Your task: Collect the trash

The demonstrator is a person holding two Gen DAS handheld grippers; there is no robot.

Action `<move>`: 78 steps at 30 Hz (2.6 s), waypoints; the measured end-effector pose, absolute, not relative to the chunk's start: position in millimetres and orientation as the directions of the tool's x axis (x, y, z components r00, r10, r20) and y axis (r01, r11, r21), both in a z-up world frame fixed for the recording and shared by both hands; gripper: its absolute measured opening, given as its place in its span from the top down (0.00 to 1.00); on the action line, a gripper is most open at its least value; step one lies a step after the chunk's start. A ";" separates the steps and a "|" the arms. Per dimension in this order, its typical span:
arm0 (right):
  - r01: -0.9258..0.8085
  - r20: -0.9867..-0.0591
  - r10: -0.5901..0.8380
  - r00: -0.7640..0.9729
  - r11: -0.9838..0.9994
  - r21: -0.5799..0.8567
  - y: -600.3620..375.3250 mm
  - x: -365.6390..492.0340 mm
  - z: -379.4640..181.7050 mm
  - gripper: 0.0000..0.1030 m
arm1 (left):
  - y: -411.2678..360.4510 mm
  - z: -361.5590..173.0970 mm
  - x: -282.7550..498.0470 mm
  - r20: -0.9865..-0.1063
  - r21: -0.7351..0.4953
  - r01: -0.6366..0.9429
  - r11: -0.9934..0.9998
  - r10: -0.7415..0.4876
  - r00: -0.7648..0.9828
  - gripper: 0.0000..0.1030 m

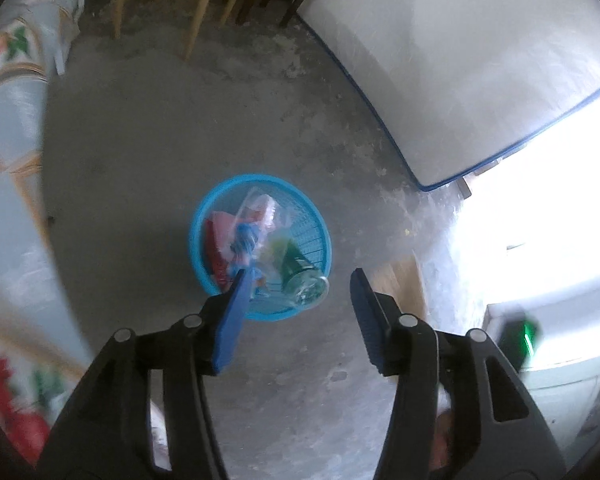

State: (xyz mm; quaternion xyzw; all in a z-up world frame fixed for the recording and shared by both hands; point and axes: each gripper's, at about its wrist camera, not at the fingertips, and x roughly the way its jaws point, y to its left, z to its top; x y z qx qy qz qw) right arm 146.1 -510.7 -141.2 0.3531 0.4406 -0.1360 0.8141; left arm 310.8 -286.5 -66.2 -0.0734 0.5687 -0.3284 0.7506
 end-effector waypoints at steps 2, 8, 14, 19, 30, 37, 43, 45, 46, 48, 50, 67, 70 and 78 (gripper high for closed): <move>0.536 -0.836 0.072 0.544 0.738 0.411 -513.1 182.2 -157.6 0.90 | -265.2 -49.2 303.2 -0.796 -0.472 0.427 0.771 -0.581 0.169 0.47; 0.558 -0.910 0.050 0.413 0.775 0.296 -509.3 267.3 -215.9 0.57 | -196.8 -2.1 270.8 -0.770 -0.405 0.460 0.790 -0.566 0.295 0.39; 0.578 -0.909 0.036 0.416 0.761 0.294 -508.2 266.8 -219.1 0.49 | -136.0 32.0 233.3 -0.714 -0.334 0.499 0.800 -0.561 0.420 0.32; 0.563 -0.886 0.017 0.464 0.766 0.310 -510.1 236.0 -193.8 0.48 | -101.6 31.5 206.6 -0.699 -0.327 0.496 0.805 -0.559 0.447 0.32; 0.419 -0.738 0.033 0.674 0.806 0.418 -455.0 116.8 -77.4 0.36 | -47.2 52.2 132.6 -0.598 -0.288 0.435 0.853 -0.515 0.614 0.18; 0.241 -0.657 0.033 0.754 0.915 0.323 -357.5 40.7 -7.8 0.14 | -41.3 45.9 84.2 -0.582 -0.269 0.315 0.910 -0.414 0.700 0.09; 0.167 -0.626 -0.006 0.780 0.966 0.198 -284.8 -1.3 23.4 0.06 | -35.8 41.2 34.8 -0.575 -0.217 0.275 0.937 -0.351 0.739 0.08; 0.130 -0.609 -0.002 0.793 0.978 0.166 -259.5 -14.3 31.7 0.06 | -32.1 40.2 15.6 -0.576 -0.206 0.252 0.945 -0.326 0.750 0.08; 0.118 -0.604 0.004 0.797 0.980 0.162 -253.2 -17.9 34.2 0.06 | -31.1 39.5 8.7 -0.578 -0.202 0.242 0.949 -0.315 0.753 0.08; 0.094 -0.591 0.013 0.807 0.984 0.150 -234.6 -26.2 40.8 0.06 | -28.3 37.6 -8.1 -0.586 -0.184 0.221 0.958 -0.287 0.758 0.08; 0.091 -0.586 0.013 0.810 0.985 0.147 -223.1 -33.5 45.0 0.06 | -25.7 37.8 -17.5 -0.584 -0.166 0.210 0.964 -0.268 0.767 0.08; 0.234 -0.497 -0.223 0.839 0.971 -0.040 -191.1 -85.8 59.5 0.06 | -12.4 40.7 -37.8 -0.594 -0.039 0.140 0.989 -0.136 0.793 0.08; 0.303 -0.549 -0.264 0.793 0.953 -0.022 -195.5 -93.6 46.2 0.06 | -20.6 29.7 -34.9 -0.642 -0.026 0.182 0.983 -0.156 0.751 0.08; 0.429 -0.618 -0.326 0.716 0.903 0.021 -208.3 -107.7 24.7 0.06 | -26.2 16.2 -29.7 -0.694 0.002 0.199 0.980 -0.142 0.706 0.08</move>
